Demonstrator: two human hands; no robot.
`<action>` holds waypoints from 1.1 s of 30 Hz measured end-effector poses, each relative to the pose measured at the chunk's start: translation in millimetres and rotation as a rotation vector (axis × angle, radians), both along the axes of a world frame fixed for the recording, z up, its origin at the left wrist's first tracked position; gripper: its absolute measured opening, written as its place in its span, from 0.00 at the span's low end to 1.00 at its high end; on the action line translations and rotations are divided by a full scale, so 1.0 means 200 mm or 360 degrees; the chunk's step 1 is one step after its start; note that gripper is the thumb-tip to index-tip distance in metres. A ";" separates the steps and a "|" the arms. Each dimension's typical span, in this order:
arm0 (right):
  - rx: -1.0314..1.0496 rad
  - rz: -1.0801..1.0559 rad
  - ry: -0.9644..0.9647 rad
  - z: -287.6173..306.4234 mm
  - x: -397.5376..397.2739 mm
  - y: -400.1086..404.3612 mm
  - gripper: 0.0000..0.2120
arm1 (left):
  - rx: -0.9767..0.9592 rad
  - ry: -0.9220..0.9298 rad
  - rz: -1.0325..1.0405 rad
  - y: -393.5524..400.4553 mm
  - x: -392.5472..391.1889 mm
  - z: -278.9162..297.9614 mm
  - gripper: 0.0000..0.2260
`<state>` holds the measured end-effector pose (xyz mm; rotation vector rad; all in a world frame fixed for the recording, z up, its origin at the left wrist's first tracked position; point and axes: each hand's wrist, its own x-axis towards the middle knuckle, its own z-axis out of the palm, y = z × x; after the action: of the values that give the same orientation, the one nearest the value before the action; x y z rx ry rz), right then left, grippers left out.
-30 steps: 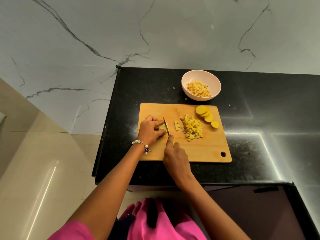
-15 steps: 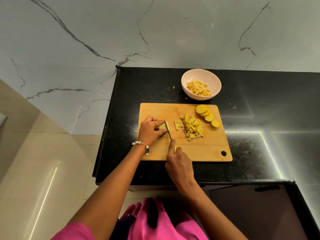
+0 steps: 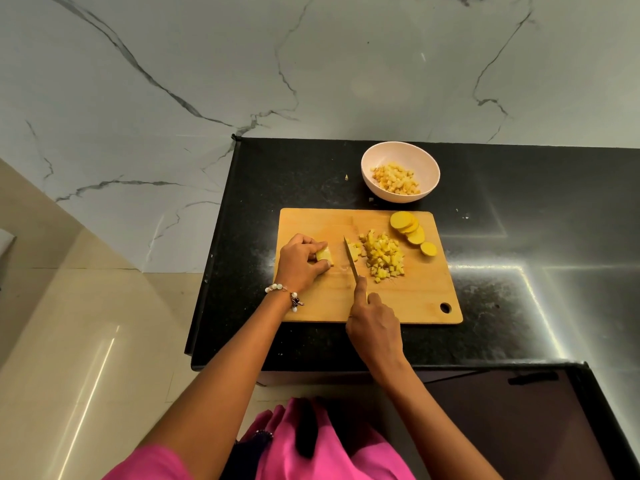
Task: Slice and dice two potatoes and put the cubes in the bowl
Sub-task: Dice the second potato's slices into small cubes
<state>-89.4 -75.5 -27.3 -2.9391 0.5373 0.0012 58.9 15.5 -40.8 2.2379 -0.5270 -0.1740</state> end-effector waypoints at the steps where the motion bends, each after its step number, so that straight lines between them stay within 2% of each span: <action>1: 0.0060 0.0002 -0.0018 0.00 0.01 -0.01 0.28 | -0.0007 0.0010 -0.0001 0.00 0.00 0.00 0.20; 7: 0.0215 0.0034 -0.0080 0.03 0.04 0.03 0.27 | -0.0036 0.0074 0.0011 0.02 0.01 0.01 0.25; 13: 0.0212 0.0121 -0.0071 0.04 0.09 0.06 0.27 | 0.0130 -0.0019 0.0076 0.00 0.01 0.01 0.22; 19: 0.0124 0.0128 -0.0059 0.04 0.09 0.09 0.27 | 0.0185 -0.0023 0.0084 0.00 0.01 0.02 0.20; 25: -0.0098 0.0126 0.0110 0.07 0.17 0.15 0.26 | 0.0183 -0.0007 0.0085 0.00 0.01 0.03 0.19; 33: -0.0063 0.0152 0.0083 0.01 0.02 0.15 0.34 | 0.0141 -0.0030 0.0084 0.00 0.00 0.02 0.20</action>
<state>-84.7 -45.9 -24.5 -3.0077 0.4083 0.0789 59.3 15.3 -37.7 2.3392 -0.4781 -0.1520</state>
